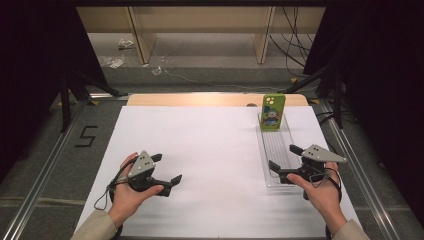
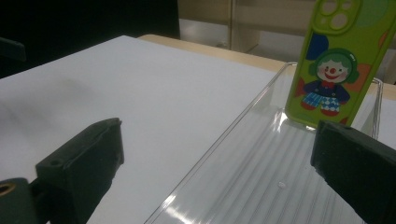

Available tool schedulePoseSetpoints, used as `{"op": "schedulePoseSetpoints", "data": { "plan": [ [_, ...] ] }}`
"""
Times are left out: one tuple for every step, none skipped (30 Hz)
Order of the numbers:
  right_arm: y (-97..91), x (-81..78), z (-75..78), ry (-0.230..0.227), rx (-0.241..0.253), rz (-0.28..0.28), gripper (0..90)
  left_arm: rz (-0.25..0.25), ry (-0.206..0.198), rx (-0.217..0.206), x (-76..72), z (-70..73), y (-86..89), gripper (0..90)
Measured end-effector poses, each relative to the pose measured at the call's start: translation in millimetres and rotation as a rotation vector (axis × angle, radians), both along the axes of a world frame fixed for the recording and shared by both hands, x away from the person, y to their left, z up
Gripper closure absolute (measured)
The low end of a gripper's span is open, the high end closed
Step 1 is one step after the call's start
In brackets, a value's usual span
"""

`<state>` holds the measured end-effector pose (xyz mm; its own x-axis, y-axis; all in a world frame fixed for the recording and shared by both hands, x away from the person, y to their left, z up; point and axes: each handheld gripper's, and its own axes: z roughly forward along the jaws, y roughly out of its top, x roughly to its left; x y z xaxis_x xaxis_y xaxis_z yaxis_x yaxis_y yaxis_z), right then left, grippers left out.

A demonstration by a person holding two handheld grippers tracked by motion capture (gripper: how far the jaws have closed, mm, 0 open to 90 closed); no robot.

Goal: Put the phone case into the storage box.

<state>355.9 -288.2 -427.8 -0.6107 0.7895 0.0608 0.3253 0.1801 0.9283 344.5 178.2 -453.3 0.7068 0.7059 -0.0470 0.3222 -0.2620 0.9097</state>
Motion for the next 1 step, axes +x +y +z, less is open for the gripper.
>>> {"op": "schedulePoseSetpoints", "data": {
  "plan": [
    [0.1,0.1,0.3,-0.002,0.001,-0.001,3.5,0.001,-0.001,0.001,0.2,0.0,0.2,0.0]
  ]
}}
